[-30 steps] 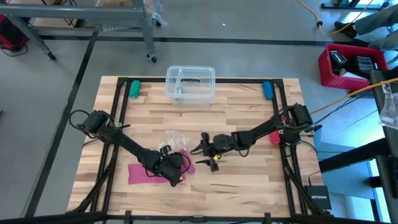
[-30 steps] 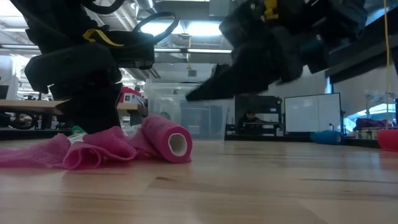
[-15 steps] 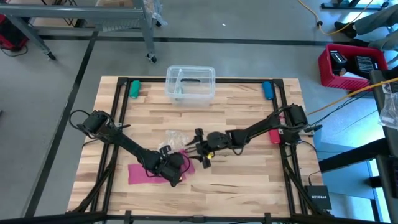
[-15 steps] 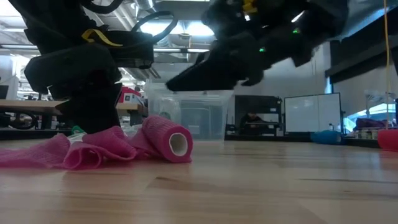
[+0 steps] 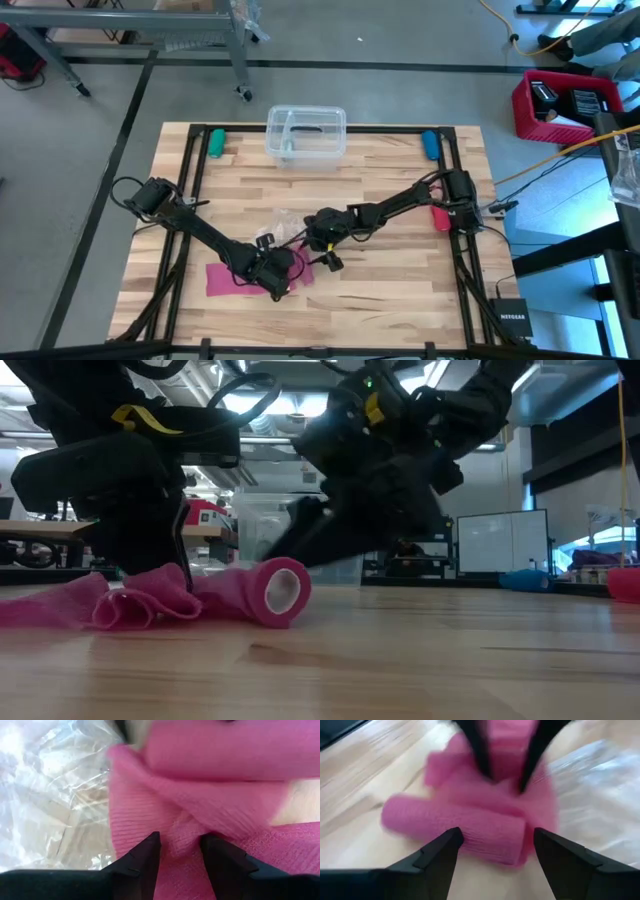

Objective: Roll bandage
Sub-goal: Roll the pink bandage

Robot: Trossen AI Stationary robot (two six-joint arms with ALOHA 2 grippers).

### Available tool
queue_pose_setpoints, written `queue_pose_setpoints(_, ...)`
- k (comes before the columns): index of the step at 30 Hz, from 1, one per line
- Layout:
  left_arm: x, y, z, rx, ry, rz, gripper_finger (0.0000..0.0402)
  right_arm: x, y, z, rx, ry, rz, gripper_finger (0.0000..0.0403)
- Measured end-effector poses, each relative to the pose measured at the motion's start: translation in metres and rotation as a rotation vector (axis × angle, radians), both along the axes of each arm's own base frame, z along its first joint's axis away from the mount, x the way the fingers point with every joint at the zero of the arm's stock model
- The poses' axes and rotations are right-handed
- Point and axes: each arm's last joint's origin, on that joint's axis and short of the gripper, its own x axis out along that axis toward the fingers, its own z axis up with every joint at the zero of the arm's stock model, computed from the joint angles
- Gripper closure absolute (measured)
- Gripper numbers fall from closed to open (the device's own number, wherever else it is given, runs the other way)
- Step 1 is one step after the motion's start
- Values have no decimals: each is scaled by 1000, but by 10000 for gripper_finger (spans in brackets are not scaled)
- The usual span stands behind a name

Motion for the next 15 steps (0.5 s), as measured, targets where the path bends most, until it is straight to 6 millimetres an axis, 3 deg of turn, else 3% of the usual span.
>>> queue_pose_setpoints(8,0,0,0,-2,0,2,263,-8,2,-7,55,110,75,139)
queue_pose_setpoints(15,0,0,0,-3,0,3,263,-5,5,-2,124,67,117,139)
